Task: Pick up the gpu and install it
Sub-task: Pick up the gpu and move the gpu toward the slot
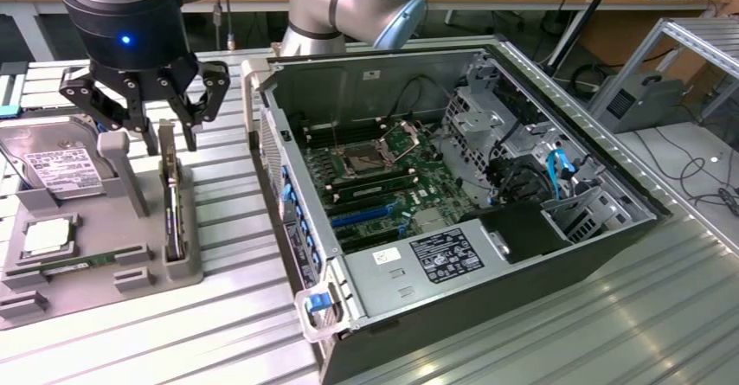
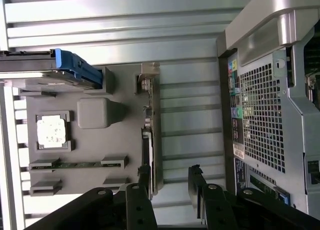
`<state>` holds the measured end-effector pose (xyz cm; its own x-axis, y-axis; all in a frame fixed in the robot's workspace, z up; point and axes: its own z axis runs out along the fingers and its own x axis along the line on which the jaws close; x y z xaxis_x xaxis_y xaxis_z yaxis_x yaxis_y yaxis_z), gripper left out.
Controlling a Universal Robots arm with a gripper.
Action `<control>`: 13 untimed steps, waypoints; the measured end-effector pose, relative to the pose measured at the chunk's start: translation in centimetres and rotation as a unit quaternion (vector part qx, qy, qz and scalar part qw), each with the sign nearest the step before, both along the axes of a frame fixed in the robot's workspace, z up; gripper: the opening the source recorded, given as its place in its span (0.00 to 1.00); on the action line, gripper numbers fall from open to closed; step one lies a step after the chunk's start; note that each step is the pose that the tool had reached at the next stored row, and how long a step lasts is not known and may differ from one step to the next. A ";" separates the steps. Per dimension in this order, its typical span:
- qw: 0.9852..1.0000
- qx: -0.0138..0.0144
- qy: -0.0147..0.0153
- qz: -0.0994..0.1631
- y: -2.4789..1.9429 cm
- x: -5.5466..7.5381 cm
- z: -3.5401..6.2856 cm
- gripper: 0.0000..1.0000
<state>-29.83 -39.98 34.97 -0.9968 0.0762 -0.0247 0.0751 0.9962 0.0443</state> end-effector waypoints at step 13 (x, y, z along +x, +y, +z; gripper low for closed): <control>1.000 0.000 0.000 0.000 -0.01 -0.1 -0.48 0.44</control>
